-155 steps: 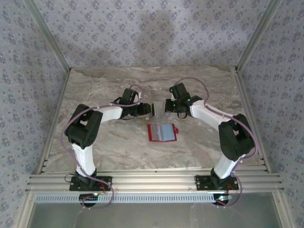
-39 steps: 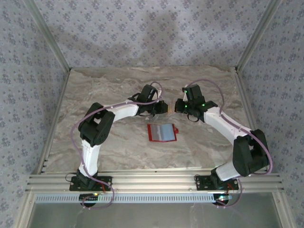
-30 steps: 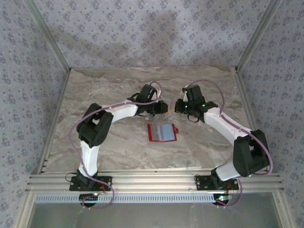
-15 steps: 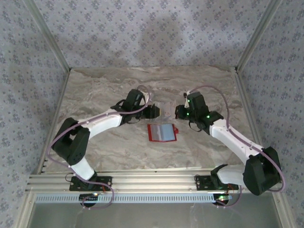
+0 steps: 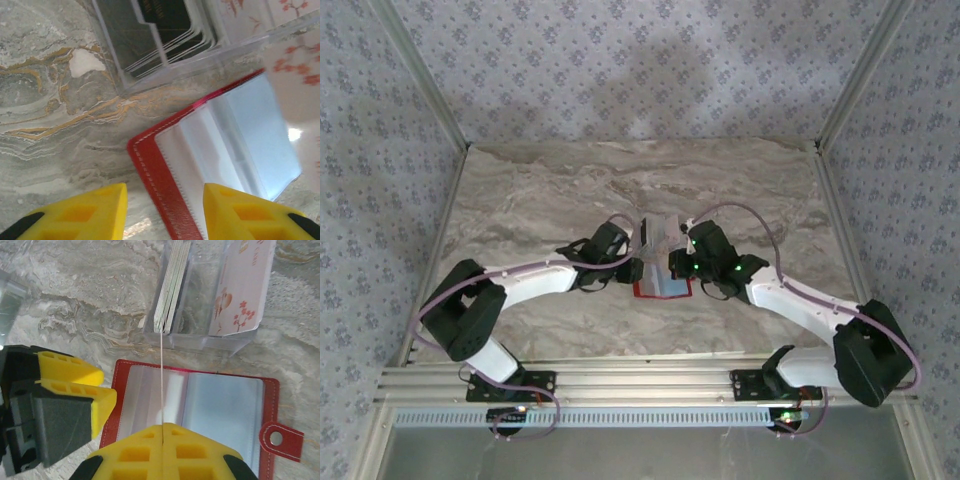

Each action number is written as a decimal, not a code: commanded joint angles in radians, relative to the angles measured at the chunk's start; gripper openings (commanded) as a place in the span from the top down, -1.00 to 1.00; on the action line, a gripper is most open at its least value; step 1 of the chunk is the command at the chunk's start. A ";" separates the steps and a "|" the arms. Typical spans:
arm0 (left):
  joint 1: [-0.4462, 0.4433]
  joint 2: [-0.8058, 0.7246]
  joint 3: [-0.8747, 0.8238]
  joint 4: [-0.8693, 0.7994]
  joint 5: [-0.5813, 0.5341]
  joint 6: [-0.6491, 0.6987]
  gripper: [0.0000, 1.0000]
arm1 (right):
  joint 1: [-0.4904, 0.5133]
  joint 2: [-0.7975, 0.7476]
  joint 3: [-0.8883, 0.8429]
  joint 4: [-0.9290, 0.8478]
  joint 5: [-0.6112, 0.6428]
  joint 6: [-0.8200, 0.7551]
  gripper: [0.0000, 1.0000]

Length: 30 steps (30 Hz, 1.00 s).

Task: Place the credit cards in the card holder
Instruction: Insert the credit card into the card slot.

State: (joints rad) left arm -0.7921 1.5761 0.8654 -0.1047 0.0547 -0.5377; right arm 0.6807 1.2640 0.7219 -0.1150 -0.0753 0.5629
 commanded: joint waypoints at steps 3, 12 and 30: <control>-0.060 -0.023 0.107 -0.120 -0.186 0.029 0.37 | 0.021 0.018 -0.035 0.059 -0.026 0.026 1.00; -0.071 0.035 0.138 -0.065 -0.050 -0.014 0.88 | 0.013 -0.015 -0.079 0.060 -0.038 0.041 1.00; -0.010 0.174 0.095 -0.019 -0.015 -0.019 0.93 | -0.012 -0.005 -0.122 0.083 -0.093 0.046 1.00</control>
State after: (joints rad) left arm -0.8139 1.7302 0.9730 -0.1272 0.0547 -0.5583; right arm 0.6735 1.2419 0.6052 -0.0502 -0.1410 0.5953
